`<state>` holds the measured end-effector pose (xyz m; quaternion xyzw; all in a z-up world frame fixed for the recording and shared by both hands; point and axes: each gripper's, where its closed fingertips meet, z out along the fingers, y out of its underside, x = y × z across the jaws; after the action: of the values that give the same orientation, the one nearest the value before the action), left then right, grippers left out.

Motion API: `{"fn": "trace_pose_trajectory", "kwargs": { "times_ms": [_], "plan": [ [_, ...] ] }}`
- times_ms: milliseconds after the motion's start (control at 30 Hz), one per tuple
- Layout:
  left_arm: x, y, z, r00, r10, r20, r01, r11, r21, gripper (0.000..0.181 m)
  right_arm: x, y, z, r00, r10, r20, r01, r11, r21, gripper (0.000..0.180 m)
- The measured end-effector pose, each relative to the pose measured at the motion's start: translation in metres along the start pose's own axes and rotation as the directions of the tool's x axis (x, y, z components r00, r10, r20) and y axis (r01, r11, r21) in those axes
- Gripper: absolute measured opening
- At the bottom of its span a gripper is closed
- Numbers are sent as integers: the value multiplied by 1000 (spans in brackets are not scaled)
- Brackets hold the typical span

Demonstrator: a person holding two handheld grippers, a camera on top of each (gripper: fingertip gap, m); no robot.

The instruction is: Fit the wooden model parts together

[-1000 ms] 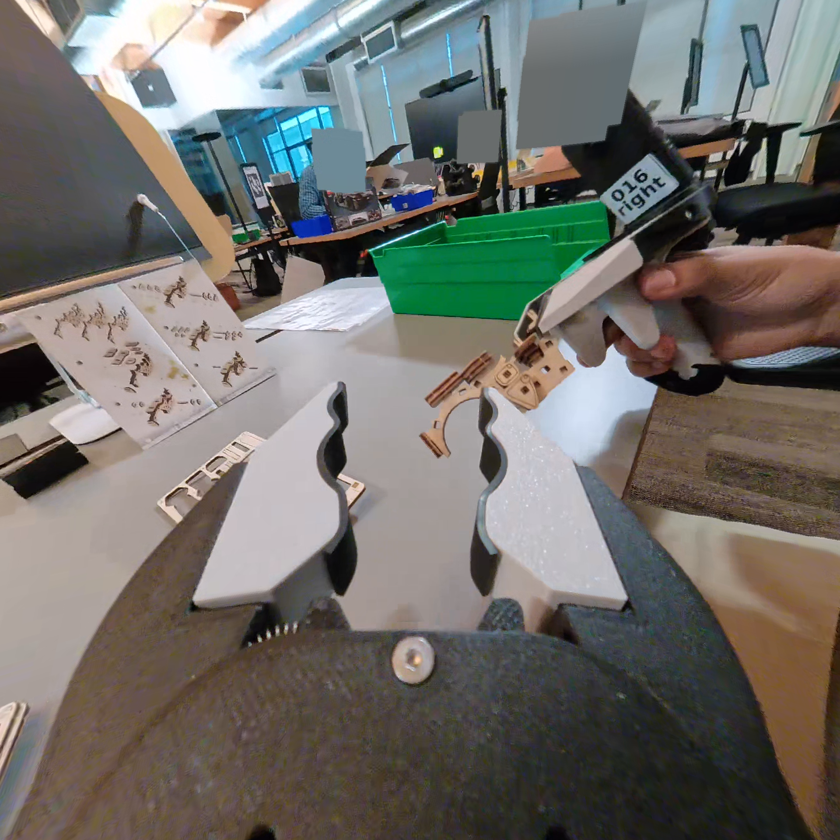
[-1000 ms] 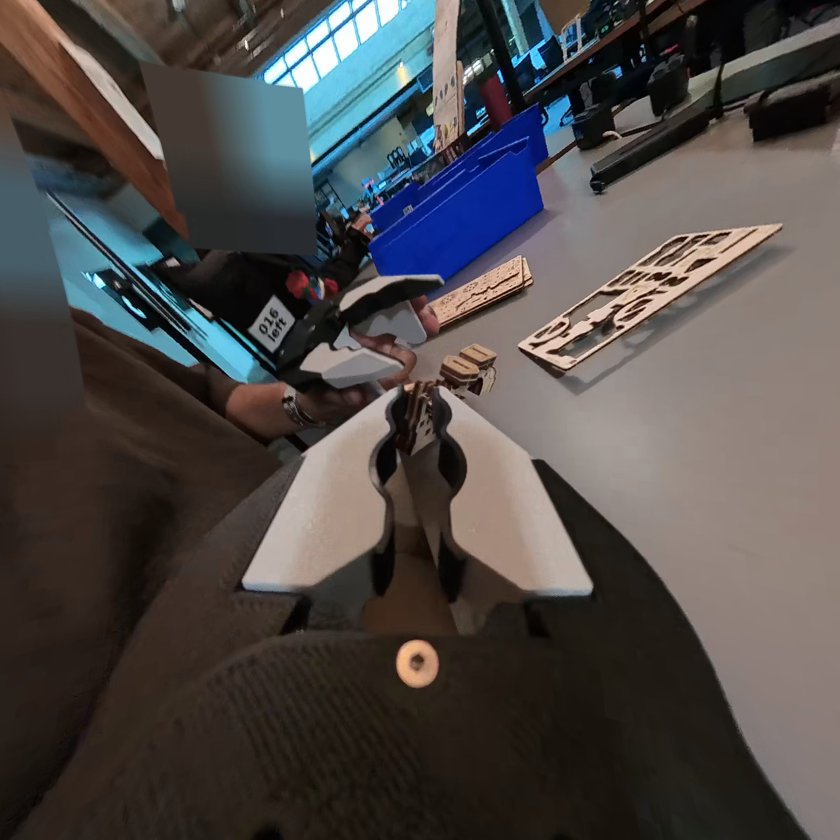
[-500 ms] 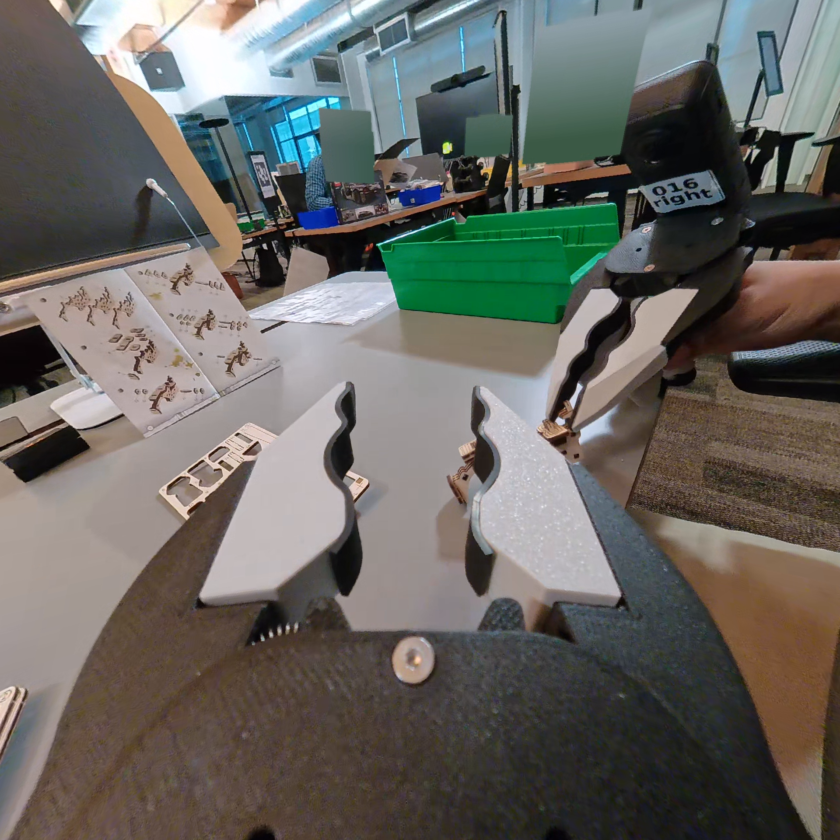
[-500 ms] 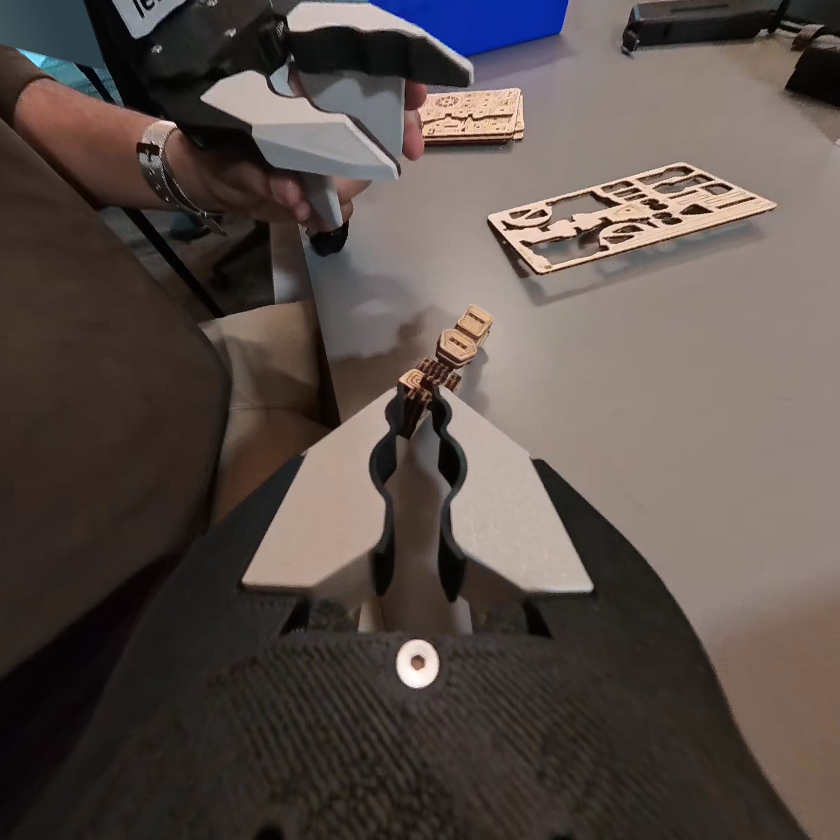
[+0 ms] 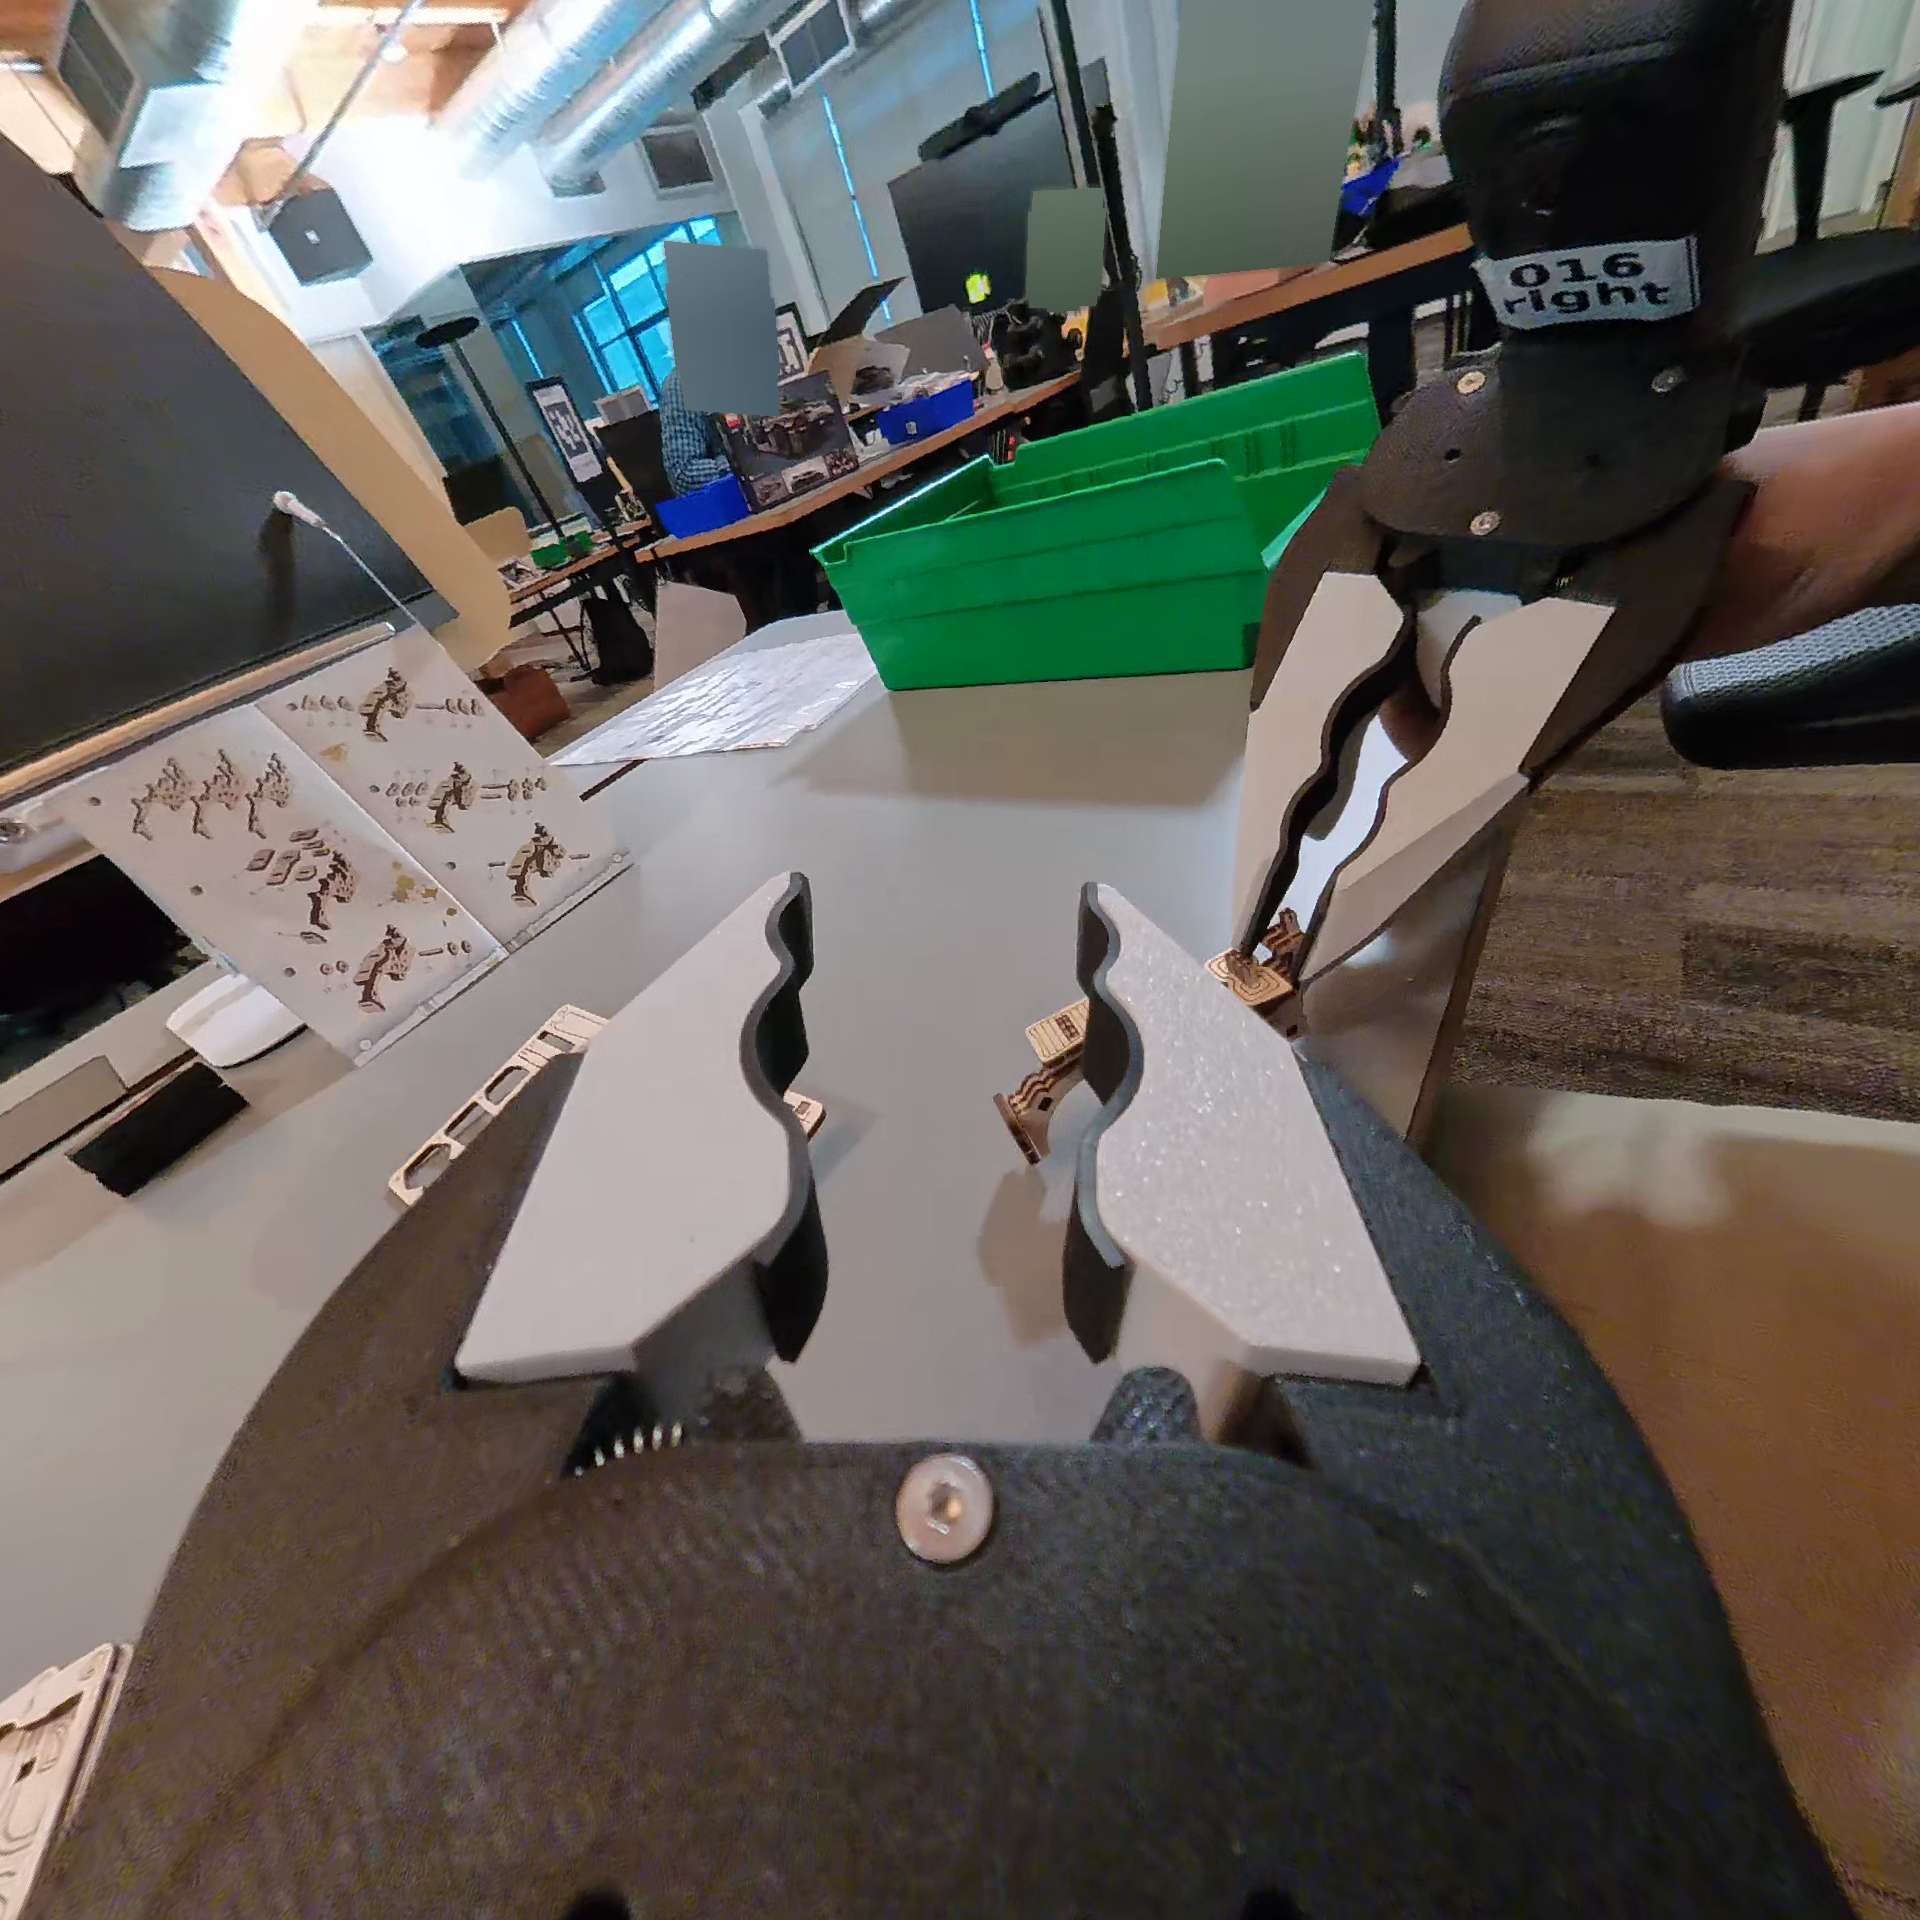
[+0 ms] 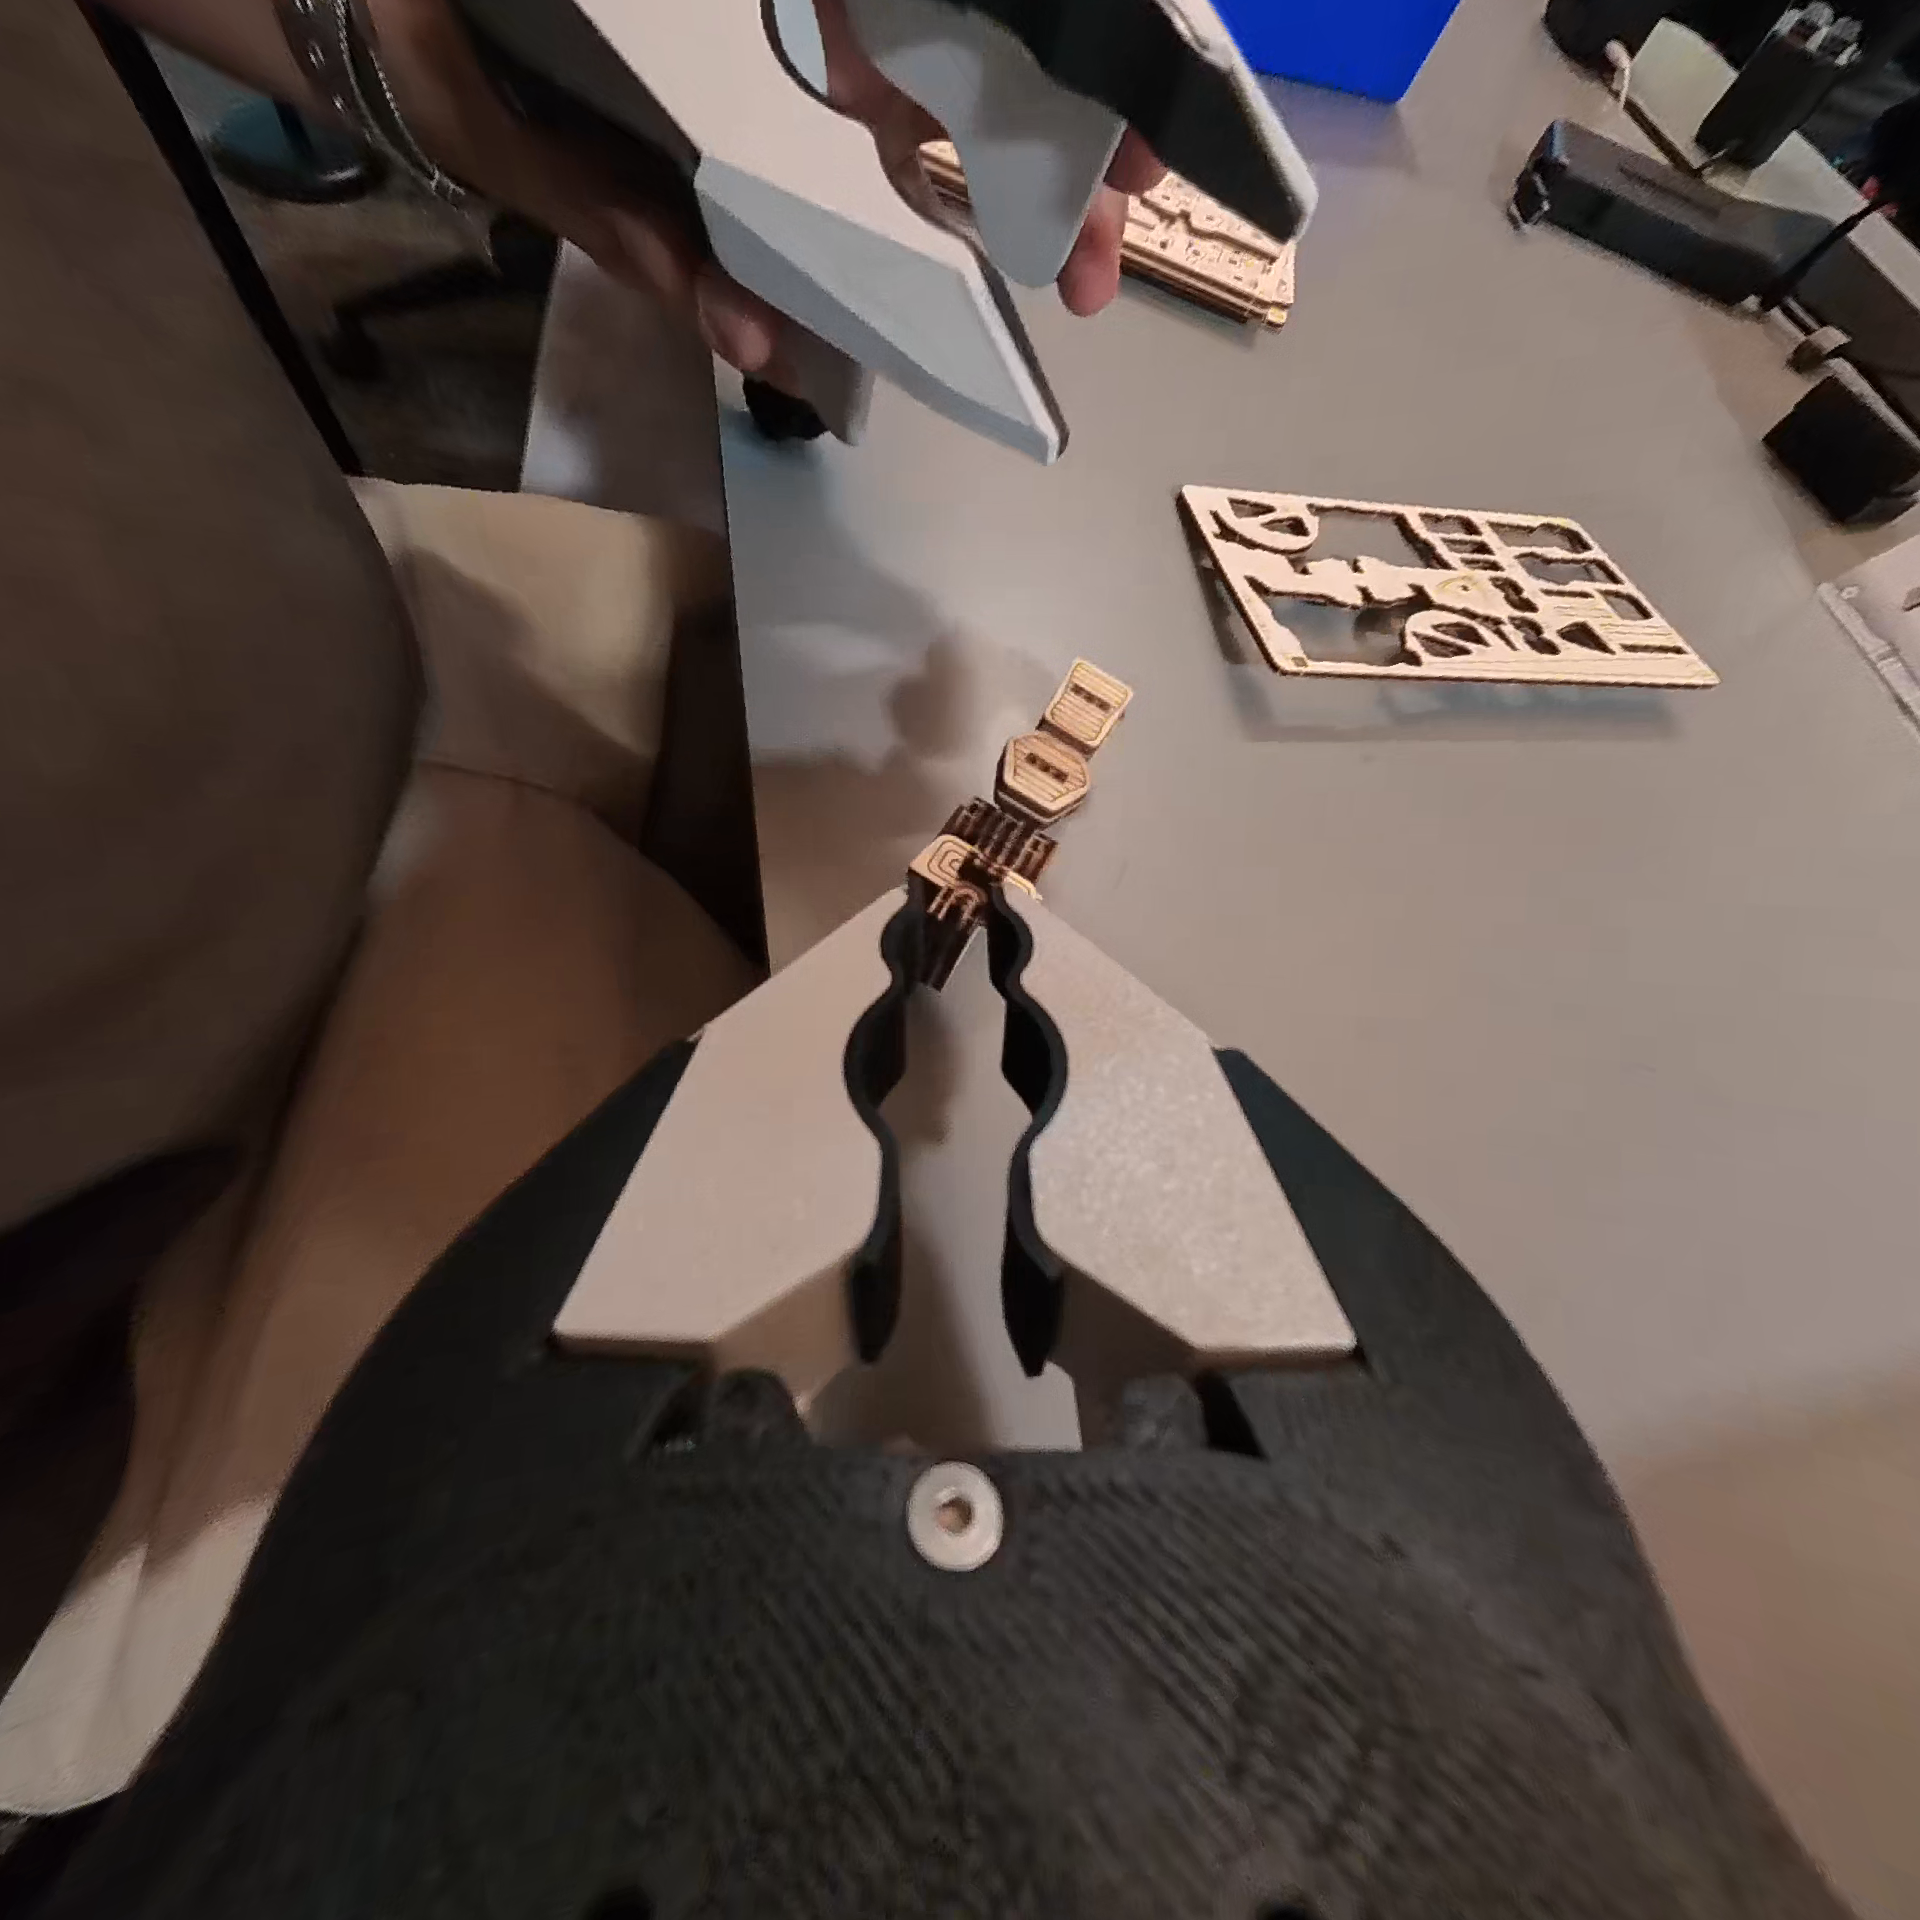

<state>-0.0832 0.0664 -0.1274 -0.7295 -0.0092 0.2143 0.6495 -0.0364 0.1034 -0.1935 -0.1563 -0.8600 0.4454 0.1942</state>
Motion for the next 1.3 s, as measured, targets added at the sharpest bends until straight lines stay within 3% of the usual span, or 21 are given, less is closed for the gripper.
{"fn": "trace_pose_trajectory", "kwargs": {
  "times_ms": [933,1167,1300],
  "plan": [
    [-8,-1,-2,998,-59,22,59,998,9,48,1,-1,0,1000,-8,-16,8,1000,-7,10],
    [-11,6,-2,998,-59,33,61,997,-45,41,1,-1,-1,1000,-12,-19,12,1000,-6,9],
    [-7,12,0,978,-201,-53,195,975,-105,47,1,-1,-1,1000,-16,-20,16,1000,-8,9]
  ]
}}
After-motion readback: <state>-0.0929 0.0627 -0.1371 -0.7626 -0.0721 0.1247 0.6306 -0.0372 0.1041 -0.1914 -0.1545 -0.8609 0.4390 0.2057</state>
